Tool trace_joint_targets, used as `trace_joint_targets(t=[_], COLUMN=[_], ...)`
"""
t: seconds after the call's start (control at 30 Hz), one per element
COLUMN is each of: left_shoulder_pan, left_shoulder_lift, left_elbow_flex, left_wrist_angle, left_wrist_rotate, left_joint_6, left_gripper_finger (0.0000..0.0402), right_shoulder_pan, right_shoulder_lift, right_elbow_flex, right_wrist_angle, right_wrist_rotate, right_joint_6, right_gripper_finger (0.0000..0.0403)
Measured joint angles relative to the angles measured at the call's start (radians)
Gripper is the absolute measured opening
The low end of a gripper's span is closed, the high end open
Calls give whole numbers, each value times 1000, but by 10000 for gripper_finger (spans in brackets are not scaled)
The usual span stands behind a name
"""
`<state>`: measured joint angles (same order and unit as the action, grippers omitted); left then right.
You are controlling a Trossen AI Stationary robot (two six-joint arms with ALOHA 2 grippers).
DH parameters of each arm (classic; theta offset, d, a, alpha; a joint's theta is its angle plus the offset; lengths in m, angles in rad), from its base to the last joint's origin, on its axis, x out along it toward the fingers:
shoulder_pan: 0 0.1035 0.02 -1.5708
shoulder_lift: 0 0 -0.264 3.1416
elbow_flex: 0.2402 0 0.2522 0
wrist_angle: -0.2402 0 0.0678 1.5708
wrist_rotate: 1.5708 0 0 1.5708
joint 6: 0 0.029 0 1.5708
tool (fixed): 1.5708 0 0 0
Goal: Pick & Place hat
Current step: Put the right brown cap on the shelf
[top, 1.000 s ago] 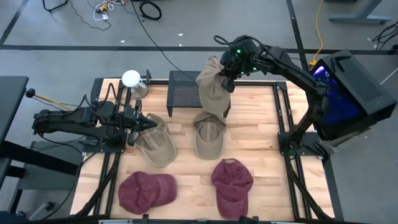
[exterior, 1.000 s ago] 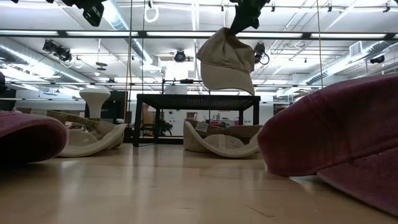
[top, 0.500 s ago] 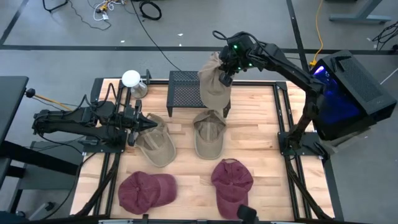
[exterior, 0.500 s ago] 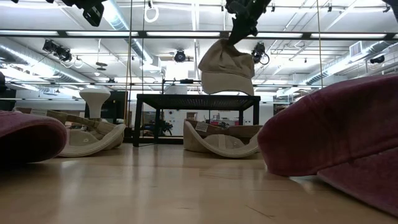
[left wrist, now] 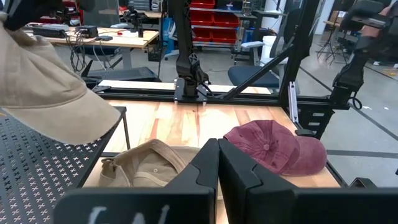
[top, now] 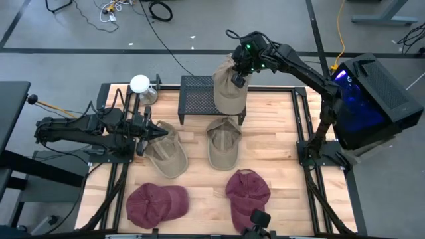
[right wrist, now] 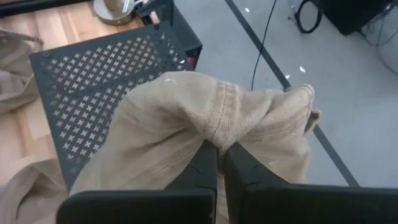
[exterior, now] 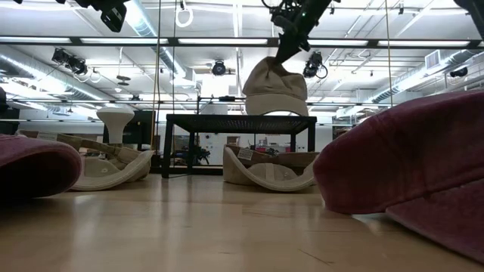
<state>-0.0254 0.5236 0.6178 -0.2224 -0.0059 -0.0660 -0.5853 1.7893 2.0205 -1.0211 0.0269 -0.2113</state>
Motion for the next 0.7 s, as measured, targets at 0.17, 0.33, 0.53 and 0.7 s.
trace_joint_targets(t=[0.17,0.33,0.53,0.7], left_shoulder_pan=[0,0,0,0], left_shoulder_lift=[0,0,0,0], left_elbow_flex=[0,0,0,0], left_wrist_angle=[0,0,0,0], left_wrist_rotate=[0,0,0,0], left_joint_6=[-1,0,0,0], left_gripper_finger=[14,14,14,14], right_shoulder_pan=[-10,-12,-11,-11], right_shoulder_lift=[-1,-1,-2,-1], right_elbow_flex=[-40,-106,-165,-190], right_wrist_angle=[56,96,155,184], right_wrist_rotate=[3,-5,25,38], right_joint_6=[-8,-7,-8,9], right_gripper_finger=[0,0,0,0])
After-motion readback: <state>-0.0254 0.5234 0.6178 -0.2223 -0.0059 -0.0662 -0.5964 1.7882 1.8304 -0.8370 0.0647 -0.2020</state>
